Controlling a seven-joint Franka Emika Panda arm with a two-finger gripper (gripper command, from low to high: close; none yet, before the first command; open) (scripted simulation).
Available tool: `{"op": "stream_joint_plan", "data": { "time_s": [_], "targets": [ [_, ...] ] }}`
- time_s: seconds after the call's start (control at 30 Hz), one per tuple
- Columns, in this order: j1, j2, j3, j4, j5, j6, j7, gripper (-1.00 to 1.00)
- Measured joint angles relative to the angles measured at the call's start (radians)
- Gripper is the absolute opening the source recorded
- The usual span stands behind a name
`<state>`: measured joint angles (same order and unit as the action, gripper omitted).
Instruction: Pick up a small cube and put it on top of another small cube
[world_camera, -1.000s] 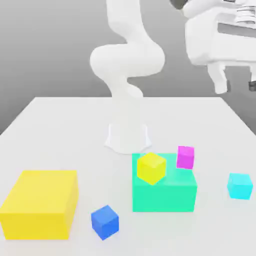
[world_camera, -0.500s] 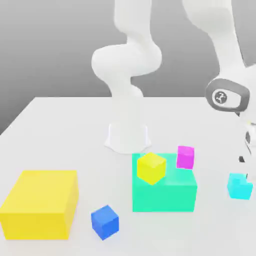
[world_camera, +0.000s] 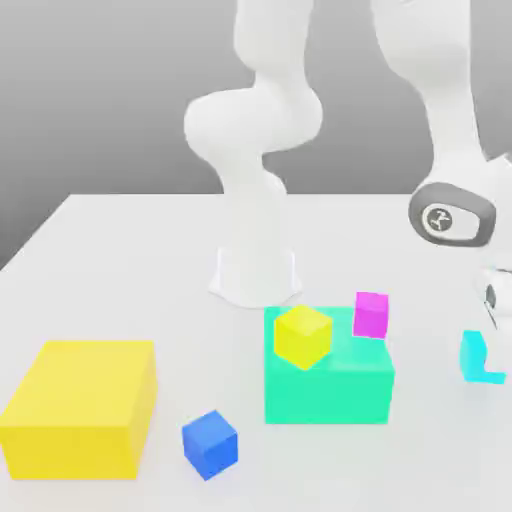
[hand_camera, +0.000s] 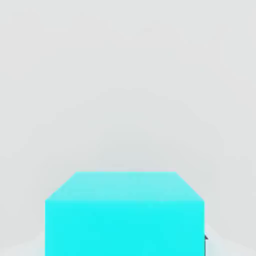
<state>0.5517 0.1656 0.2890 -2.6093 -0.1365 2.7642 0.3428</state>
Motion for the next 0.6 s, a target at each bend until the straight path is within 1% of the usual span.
{"op": "stream_joint_plan", "data": {
  "time_s": [0.1, 0.23, 0.6],
  "targets": [
    [-0.061, -0.112, -0.032, -0.035, 0.058, -0.072, 0.006, -1.00],
    [-0.130, -0.260, -0.079, -0.082, 0.106, -0.169, 0.044, -1.00],
    [-0.330, -0.658, -0.222, -0.213, 0.160, -0.435, 0.208, -1.00]
  ]
}}
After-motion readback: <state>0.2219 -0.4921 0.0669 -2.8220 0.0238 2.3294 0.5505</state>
